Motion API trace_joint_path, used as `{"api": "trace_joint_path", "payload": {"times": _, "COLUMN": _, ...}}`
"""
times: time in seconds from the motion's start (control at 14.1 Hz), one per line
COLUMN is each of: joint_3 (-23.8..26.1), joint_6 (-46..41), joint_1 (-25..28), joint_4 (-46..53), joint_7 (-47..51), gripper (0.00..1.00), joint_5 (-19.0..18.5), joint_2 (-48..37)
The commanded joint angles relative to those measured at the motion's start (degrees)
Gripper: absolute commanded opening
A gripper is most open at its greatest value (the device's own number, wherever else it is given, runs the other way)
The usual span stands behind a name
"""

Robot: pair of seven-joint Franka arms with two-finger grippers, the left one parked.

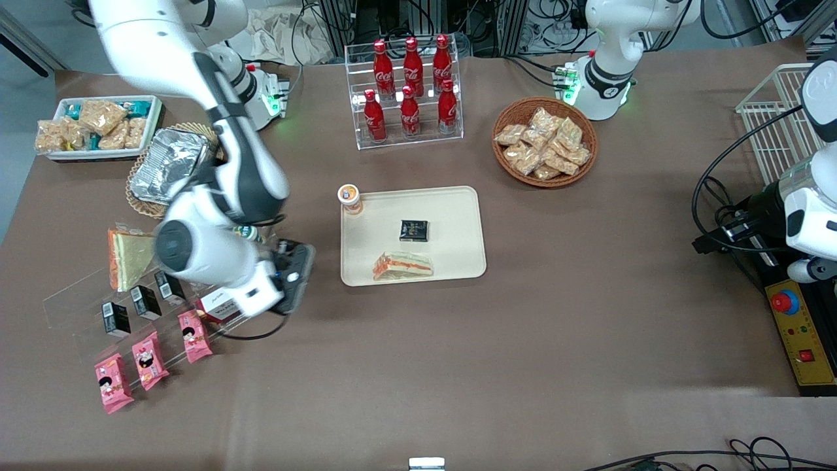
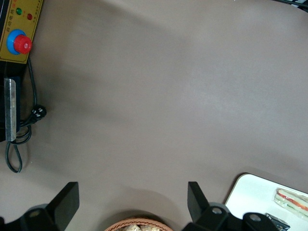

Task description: Place sandwich on tray

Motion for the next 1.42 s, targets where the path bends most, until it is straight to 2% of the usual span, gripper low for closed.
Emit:
{"api": "trace_joint_path", "payload": {"times": 0.0, "joint_3": 1.4, "joint_6": -2.8, "joint_1": -7.6, "joint_4": 0.7, "joint_7": 1.1, "gripper": 0.99, "joint_5": 2.7, "joint_2": -3.2}}
{"api": "trace_joint_path", "payload": {"times": 0.21, "joint_3": 1.6, "joint_6": -3.5, "joint_1": -14.6, "joint_4": 1.3, "joint_7": 6.5, "gripper": 0.99, "joint_5": 2.6, "joint_2": -5.8}}
{"api": "trace_joint_path", "payload": {"times": 0.43, "joint_3": 1.1, "joint_6": -11.8, "joint_1": -17.7, "joint_4": 1.9, "joint_7": 16.8, "gripper": 0.99, "joint_5": 2.0, "joint_2": -9.3}}
{"api": "trace_joint_path", "payload": {"times": 0.5, "joint_3": 1.0, "joint_6": -12.3, "joint_1": -18.4, "joint_4": 2.1, "joint_7": 22.9, "gripper": 0.99, "joint_5": 0.7, "joint_2": -10.4}}
{"api": "trace_joint_path", "payload": {"times": 0.57, "joint_3": 1.4, "joint_6": -12.3, "joint_1": -18.4, "joint_4": 3.1, "joint_7": 30.0, "gripper": 0.99, "joint_5": -5.4, "joint_2": -11.0}}
{"api": "trace_joint_path", "payload": {"times": 0.64, "joint_3": 1.8, "joint_6": -12.6, "joint_1": -18.4, "joint_4": 4.1, "joint_7": 38.6, "gripper": 0.99, "joint_5": -8.7, "joint_2": -11.7}}
{"api": "trace_joint_path", "payload": {"times": 0.78, "joint_3": 1.7, "joint_6": -15.9, "joint_1": -18.5, "joint_4": 4.2, "joint_7": 53.9, "gripper": 0.99, "joint_5": -9.2, "joint_2": -13.4}}
{"api": "trace_joint_path", "payload": {"times": 0.85, "joint_3": 1.8, "joint_6": -16.4, "joint_1": -18.4, "joint_4": 4.2, "joint_7": 61.0, "gripper": 0.99, "joint_5": -10.6, "joint_2": -13.9}}
{"api": "trace_joint_path", "payload": {"times": 0.92, "joint_3": 3.0, "joint_6": -16.7, "joint_1": -18.5, "joint_4": 4.1, "joint_7": 66.7, "gripper": 0.99, "joint_5": -13.8, "joint_2": -14.8}}
{"api": "trace_joint_path", "payload": {"times": 1.06, "joint_3": 6.0, "joint_6": -18.7, "joint_1": -20.4, "joint_4": 4.0, "joint_7": 70.5, "gripper": 0.99, "joint_5": -16.2, "joint_2": -16.8}}
{"api": "trace_joint_path", "payload": {"times": 1.35, "joint_3": 6.2, "joint_6": -18.9, "joint_1": -23.7, "joint_4": 3.9, "joint_7": 70.5, "gripper": 0.99, "joint_5": -16.1, "joint_2": -17.5}}
